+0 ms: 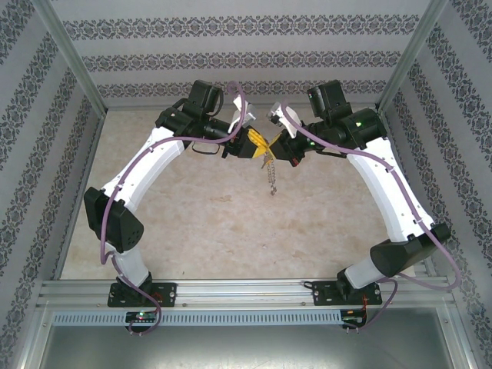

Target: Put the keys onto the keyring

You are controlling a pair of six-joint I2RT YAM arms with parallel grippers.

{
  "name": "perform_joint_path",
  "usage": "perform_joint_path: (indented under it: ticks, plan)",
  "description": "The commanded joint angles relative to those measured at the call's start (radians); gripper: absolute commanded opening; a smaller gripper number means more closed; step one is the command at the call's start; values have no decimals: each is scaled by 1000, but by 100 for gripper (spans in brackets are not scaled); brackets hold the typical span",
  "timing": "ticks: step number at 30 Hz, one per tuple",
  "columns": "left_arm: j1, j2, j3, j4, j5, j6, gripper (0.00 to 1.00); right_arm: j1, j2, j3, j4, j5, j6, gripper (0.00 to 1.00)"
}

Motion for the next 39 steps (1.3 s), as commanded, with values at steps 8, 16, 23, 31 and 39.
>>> perform_joint_path:
  ticks: [8, 16, 23, 31, 39]
  plan:
    - [-26, 10, -2, 2, 31, 1, 0, -14, -40, -15, 109, -12, 48, 2]
    - [-26, -21, -20, 71, 43, -25, 0, -178, -243, -280, 389, -136, 272, 38]
    - [-25, -57, -60, 159, 47, -67, 0, -252, -427, -594, 689, -165, 518, 27]
    - [-26, -83, -84, 238, 49, -122, 0, -216, -453, -766, 883, -253, 662, 12]
    - [-25, -109, -119, 321, 53, -176, 0, -143, -491, -838, 944, -253, 673, 31]
